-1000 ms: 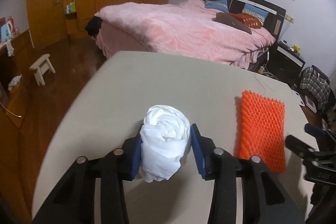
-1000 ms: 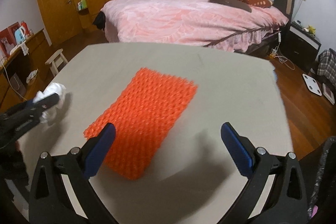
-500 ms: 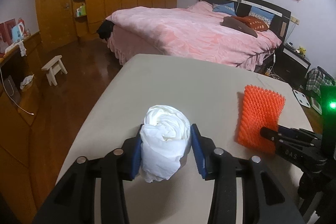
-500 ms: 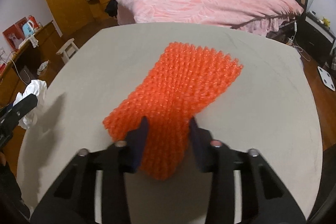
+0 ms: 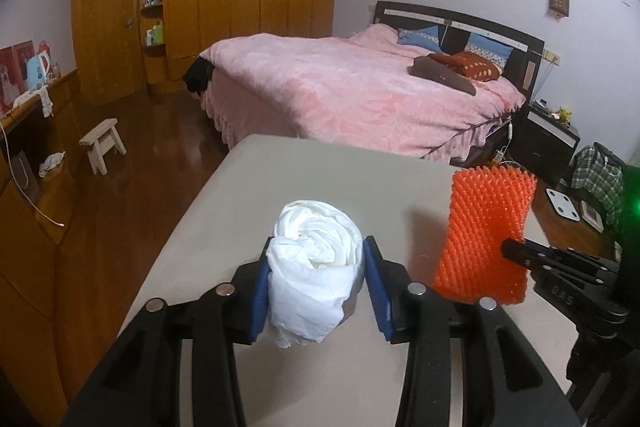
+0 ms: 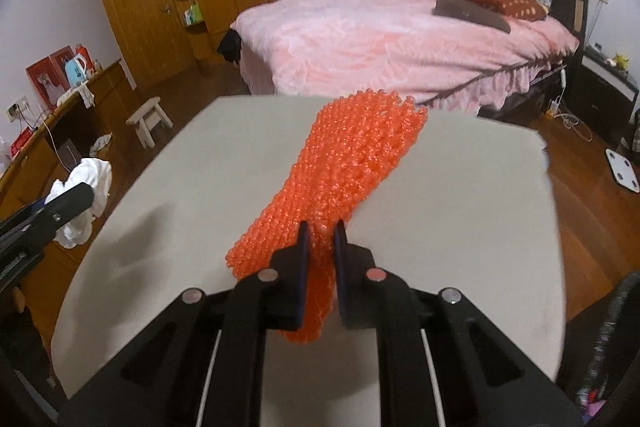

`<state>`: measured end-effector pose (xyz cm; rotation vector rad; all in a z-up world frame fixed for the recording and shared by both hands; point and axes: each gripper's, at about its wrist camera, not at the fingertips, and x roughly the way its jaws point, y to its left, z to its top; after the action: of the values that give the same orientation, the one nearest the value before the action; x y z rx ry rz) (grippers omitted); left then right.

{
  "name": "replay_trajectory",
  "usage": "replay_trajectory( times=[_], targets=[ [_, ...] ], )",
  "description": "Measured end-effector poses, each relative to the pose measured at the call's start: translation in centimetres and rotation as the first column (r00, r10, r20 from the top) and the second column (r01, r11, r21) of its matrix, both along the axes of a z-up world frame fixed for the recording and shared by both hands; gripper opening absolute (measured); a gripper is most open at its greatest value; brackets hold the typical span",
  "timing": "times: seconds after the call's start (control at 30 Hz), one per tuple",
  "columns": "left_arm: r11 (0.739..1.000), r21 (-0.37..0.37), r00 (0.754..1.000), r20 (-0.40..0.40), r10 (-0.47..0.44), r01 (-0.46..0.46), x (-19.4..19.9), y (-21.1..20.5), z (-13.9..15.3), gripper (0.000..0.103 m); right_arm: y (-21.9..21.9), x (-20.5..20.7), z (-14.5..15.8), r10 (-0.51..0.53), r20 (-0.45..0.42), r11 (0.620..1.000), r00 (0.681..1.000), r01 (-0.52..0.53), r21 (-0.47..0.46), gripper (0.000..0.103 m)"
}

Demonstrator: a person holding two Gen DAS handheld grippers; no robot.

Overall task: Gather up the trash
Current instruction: 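Grasp the orange knit scrubber with the right tool while the left tool holds the cloth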

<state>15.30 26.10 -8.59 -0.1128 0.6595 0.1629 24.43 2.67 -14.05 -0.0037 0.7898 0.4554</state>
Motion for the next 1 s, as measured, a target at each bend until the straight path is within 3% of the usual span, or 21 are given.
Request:
replay_trajectory(
  times=[0.57, 1.0],
  targets=[
    [0.995, 0.001, 0.993, 0.065, -0.101, 0.101, -2.2, -7.2, 4.5, 0.042, -8.4, -6.7, 7.2, -0.084, 0.103, 0.996, 0.991, 0.082, 0.024, 0.011],
    [0.976, -0.004, 0.972, 0.087, -0.218, 0.219, -4.6, -15.1, 6.3, 0.042, -15.4, -12.5, 9.6, -0.191, 0.134, 0.981, 0.972, 0.189, 0.031, 0.011]
  ],
)
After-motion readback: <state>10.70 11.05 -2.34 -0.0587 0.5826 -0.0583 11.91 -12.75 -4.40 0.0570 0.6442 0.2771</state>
